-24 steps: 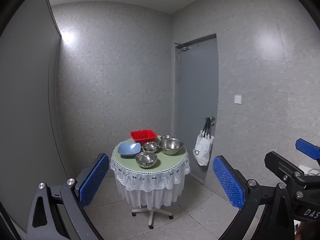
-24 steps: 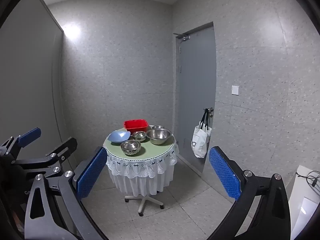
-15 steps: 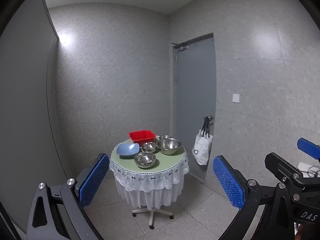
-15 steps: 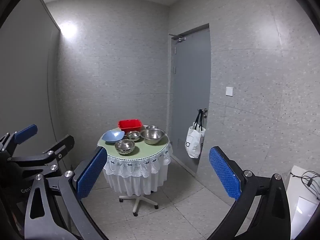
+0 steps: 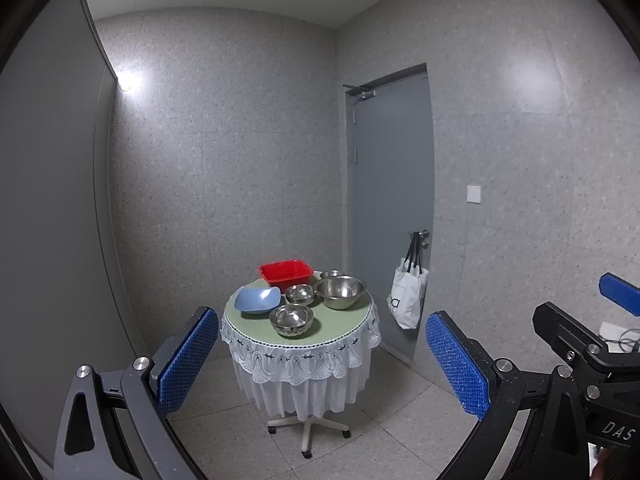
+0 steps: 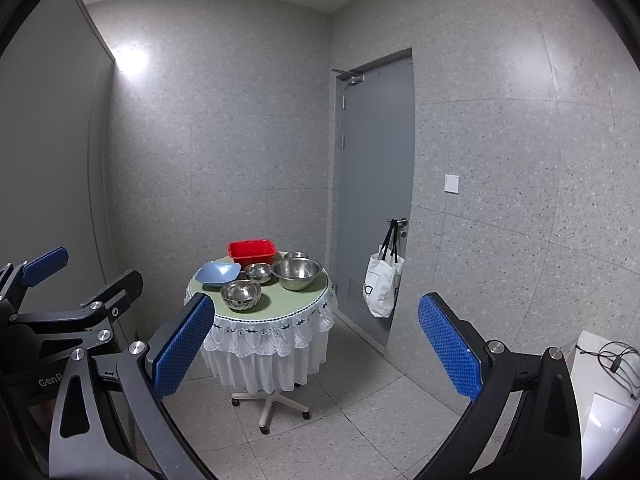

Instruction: Organize plates and bowls

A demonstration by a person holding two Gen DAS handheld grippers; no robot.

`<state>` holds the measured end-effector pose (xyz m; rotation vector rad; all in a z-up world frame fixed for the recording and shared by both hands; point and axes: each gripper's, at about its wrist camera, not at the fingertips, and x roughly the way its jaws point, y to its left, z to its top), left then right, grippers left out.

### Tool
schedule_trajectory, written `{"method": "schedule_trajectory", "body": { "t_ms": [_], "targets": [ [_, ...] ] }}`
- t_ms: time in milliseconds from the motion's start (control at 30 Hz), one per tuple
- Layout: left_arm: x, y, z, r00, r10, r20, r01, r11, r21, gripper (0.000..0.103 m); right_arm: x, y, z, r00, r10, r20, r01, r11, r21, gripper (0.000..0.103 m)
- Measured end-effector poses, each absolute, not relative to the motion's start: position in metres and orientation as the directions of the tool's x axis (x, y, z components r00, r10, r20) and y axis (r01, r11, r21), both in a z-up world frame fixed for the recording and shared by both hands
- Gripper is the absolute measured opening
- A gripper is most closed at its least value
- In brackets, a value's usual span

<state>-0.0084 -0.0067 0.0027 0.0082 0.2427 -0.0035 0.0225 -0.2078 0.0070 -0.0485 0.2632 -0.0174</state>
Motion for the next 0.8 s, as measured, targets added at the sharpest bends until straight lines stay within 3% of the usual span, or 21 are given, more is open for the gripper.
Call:
{"method": "schedule_trajectory", "body": {
  "t_ms": [800],
  "targets": [
    [-0.0053,-0.0128,0.003,0.971,0.009,-0.241,-0.007,1.0,0.01,0.103,0.0251,-0.1987,-0.0006,0.965,-0.022,-0.262,0.01,0.999,-0.05,0.103]
  ]
}}
